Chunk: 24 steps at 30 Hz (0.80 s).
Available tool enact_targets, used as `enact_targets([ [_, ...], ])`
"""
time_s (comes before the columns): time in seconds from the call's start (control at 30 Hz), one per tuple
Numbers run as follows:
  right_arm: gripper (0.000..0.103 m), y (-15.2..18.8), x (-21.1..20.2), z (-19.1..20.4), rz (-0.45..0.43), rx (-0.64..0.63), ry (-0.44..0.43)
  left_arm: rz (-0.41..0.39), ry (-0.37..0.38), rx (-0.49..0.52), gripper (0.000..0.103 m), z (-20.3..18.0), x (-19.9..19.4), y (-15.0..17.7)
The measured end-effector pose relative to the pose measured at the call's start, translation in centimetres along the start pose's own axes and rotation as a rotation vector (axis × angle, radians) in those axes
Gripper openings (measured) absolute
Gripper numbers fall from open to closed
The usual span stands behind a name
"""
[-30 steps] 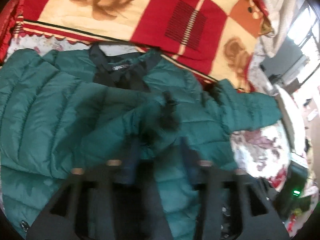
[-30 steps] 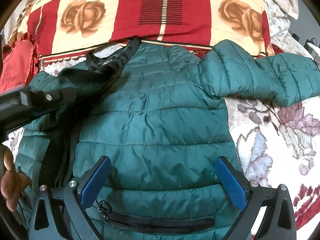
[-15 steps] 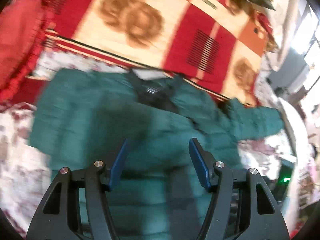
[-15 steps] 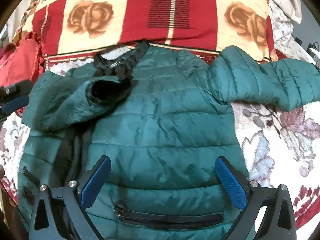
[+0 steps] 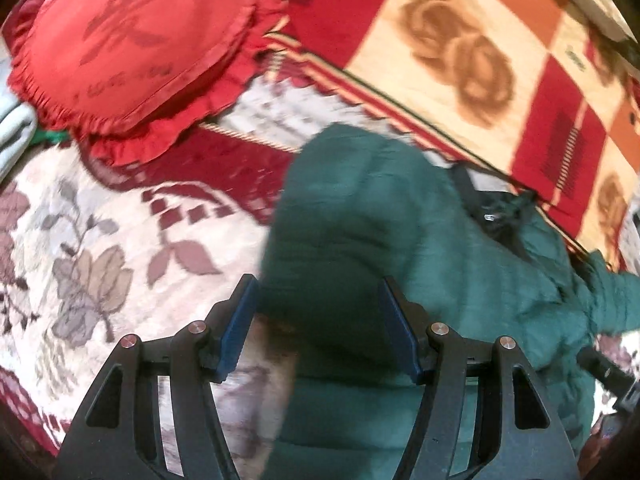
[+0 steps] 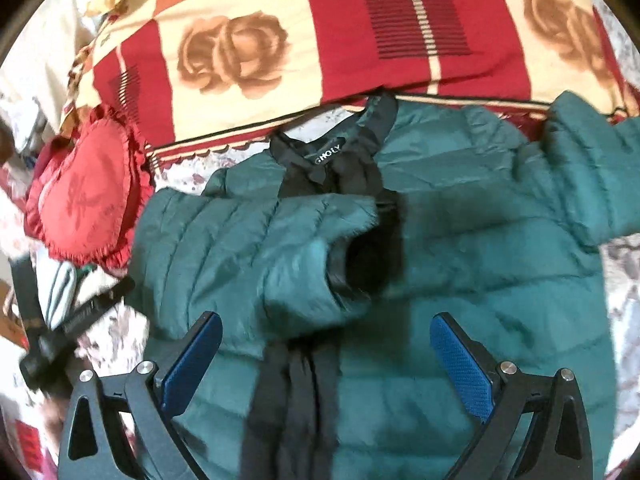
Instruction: Fold large clothes
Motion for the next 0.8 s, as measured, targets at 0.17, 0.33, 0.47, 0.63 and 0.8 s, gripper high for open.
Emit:
enact_targets([
  [0.17,0.073,-0.9,3.0,0.7,0.076,0.043,-0.035,0.013,-0.018,-0.017,0.062,1.3,0.7,0.4],
  [0.33,0.034,-0.9,4.2,0.9,0.075,0.031,-0.019,0.018,-0.013,-0.051,0.062,2.1,0.8,0.4],
  [0.47,0.019,-1.6,1.6,1.0,-0.039,-0.032,0.028,-0.006,-0.014,-0.091,0.062,2.8,-0.1,-0.1],
  [0.63,0.018,-3.7,-3.0,0.2,-0.213,-0.097,0.119,-0.047,-0.01,-0.131,0.062,3.0,-1.1,-1.0],
  [0.8,0.017,-5.7,-4.5,-2.2,-0.245,-0.084,0.177,-0.036,-0.001,-0.091,0.062,1.4,-0.8,-1.0],
])
Point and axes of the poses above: each gripper's, at about its wrist camera, not at the fingertips, and x roughly the way its jaws point, z to its left, y to its underside, the point moved 3 cm from there along x, roughly the way its jaws point, and after that the axes turned 8 degrees about y, right-handed, at the moved point
